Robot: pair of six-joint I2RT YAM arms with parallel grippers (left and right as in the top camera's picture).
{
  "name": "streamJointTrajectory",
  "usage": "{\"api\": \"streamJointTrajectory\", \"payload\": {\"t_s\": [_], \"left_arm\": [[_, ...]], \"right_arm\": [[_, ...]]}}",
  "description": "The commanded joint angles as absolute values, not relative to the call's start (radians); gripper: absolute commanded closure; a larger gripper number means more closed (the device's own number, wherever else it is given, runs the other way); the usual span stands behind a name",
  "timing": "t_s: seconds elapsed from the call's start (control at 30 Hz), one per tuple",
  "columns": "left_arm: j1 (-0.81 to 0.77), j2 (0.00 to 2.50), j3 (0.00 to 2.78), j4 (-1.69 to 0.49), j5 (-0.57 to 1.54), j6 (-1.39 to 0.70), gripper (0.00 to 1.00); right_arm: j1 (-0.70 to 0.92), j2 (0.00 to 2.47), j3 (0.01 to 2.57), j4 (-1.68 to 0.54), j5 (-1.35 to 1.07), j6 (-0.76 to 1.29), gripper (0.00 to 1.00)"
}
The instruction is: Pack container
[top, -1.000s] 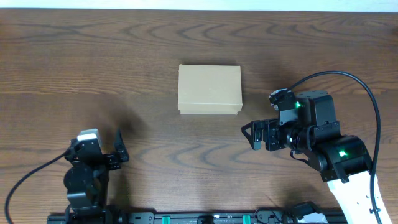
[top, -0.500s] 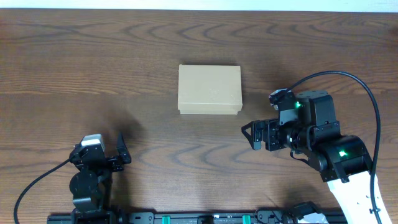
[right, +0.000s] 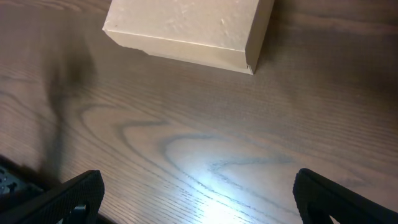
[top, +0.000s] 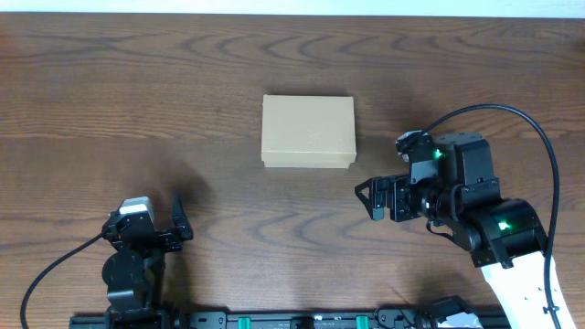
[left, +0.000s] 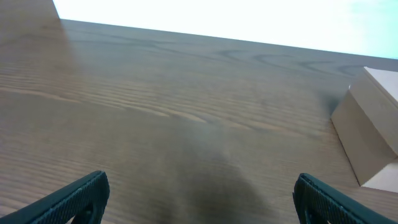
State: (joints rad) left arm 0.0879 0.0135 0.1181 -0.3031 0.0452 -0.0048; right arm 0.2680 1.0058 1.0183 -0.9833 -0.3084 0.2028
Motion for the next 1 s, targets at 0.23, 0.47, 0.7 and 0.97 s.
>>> {"api": "streamJointTrajectory", "payload": {"t_s": [0.23,0.47,0.7,0.97], "left_arm": [[0.084,0.005,0.093,-0.305,0.041,-0.023,0.04],[0.084,0.005,0.093,-0.305,0.041,-0.022,0.05],[0.084,0.005,0.093,-0.305,0.041,-0.023,0.05],[0.084,0.005,0.093,-0.305,0.041,-0.022,0.05]], "right_arm": [[0.278,1.001,1.019,-0.985,-0.302,0.215,0.01],[0.281,0.999,1.018,-0.984,-0.303,0.213,0.01],[0.287,0.846,1.015,-0.987,-0.209,0.147,0.01],[0.356,0.488,0.829,-0.858,-0.15,0.092,0.01]]}}
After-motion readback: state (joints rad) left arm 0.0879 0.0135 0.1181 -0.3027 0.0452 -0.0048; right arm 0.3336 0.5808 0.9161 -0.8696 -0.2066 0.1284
